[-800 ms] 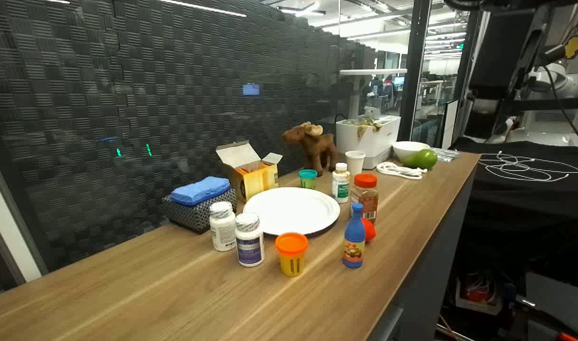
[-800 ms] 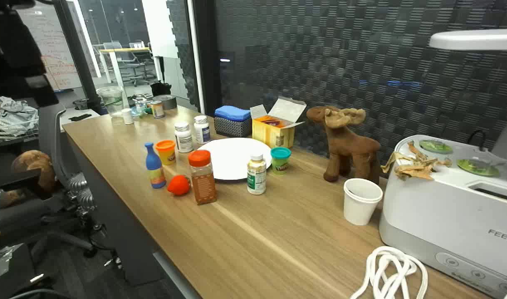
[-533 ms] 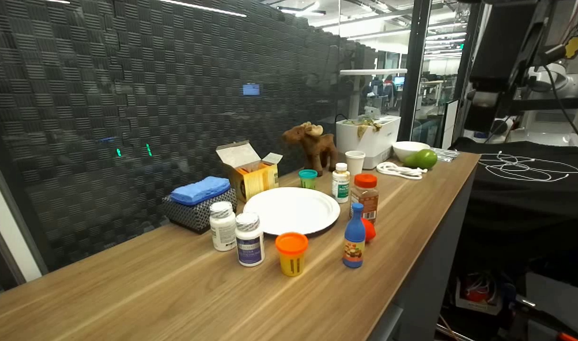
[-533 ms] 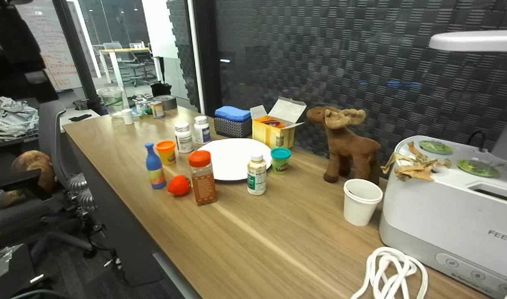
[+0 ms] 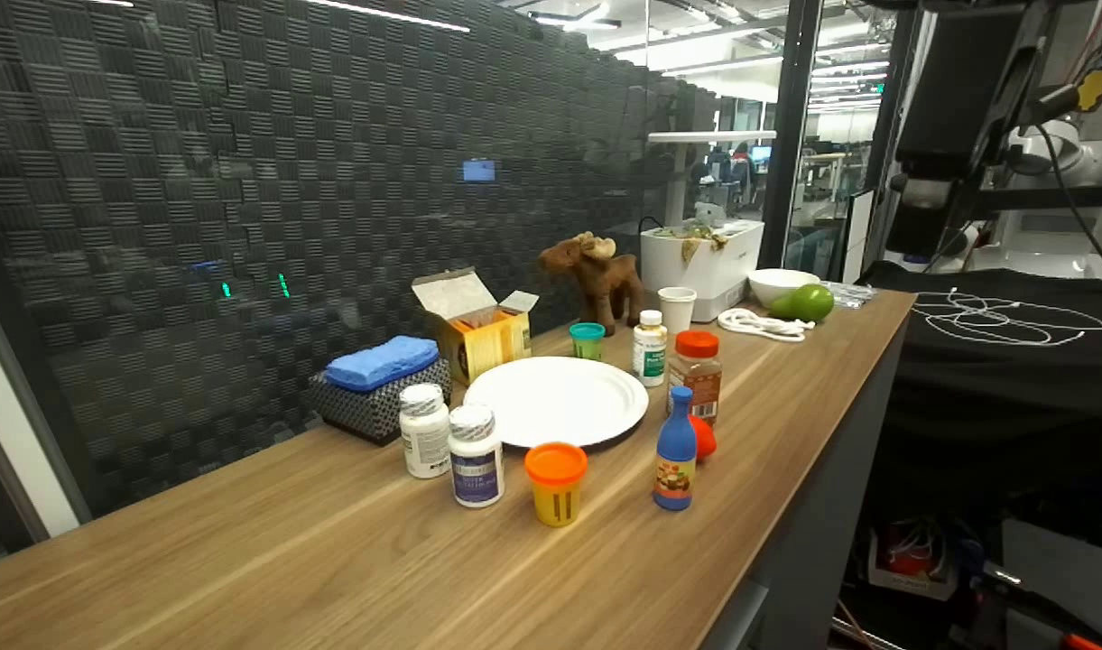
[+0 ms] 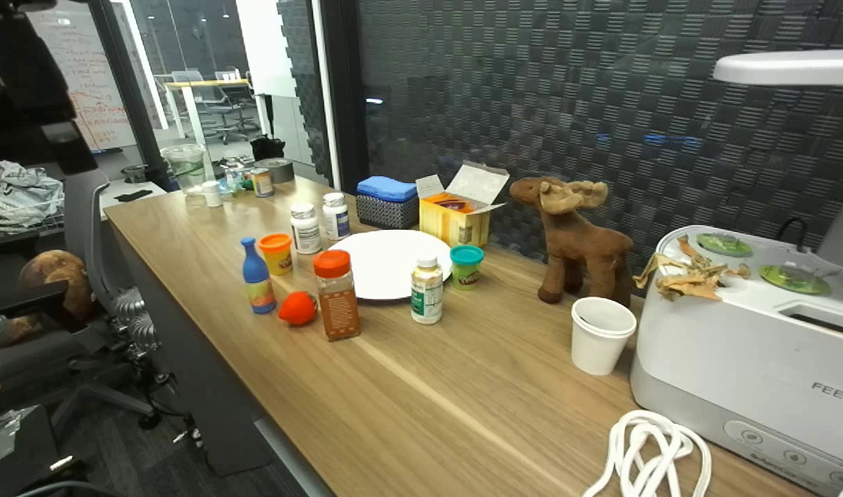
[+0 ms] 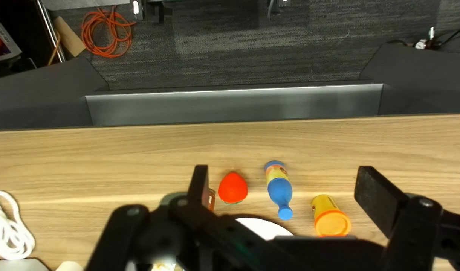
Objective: Pick up all the items surrounding the white plate and arrange them on the plate
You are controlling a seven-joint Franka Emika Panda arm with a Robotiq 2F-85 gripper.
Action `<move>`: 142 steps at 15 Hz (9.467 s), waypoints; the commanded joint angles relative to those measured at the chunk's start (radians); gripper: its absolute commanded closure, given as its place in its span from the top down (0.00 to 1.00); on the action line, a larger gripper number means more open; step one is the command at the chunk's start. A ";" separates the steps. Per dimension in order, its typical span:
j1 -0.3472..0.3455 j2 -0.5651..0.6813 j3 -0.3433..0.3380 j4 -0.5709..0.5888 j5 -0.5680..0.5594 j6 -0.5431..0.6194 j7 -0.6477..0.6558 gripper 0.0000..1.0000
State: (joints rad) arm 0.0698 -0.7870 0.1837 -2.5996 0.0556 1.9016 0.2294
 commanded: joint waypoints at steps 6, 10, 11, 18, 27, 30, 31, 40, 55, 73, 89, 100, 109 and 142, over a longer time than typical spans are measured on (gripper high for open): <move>-0.054 0.382 0.089 0.231 -0.117 0.193 0.135 1.00; -0.037 0.582 0.098 0.365 -0.168 0.269 0.213 1.00; -0.030 0.627 0.100 0.398 -0.180 0.283 0.231 1.00; 0.068 0.867 0.079 0.569 -0.276 0.451 0.403 1.00; 0.201 1.080 -0.026 0.711 -0.459 0.494 0.545 1.00; 0.221 1.118 -0.057 0.742 -0.444 0.505 0.536 1.00; 0.226 1.131 -0.066 0.754 -0.441 0.508 0.534 1.00; 0.222 1.195 -0.100 0.811 -0.377 0.513 0.492 0.74; 0.290 1.164 -0.131 0.822 -0.412 0.515 0.539 0.19; 0.152 1.052 -0.188 0.691 -0.415 0.487 0.585 0.19; 0.114 1.139 -0.219 0.705 -0.302 0.589 0.610 0.19; 0.199 1.053 -0.211 0.686 -0.411 0.538 0.657 1.00; 0.205 1.018 -0.086 0.638 -0.265 0.509 0.598 1.00; 0.174 0.981 -0.133 0.673 -0.358 0.429 0.672 0.19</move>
State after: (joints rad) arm 0.2585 0.1999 0.0541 -1.9232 -0.2974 2.3375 0.8695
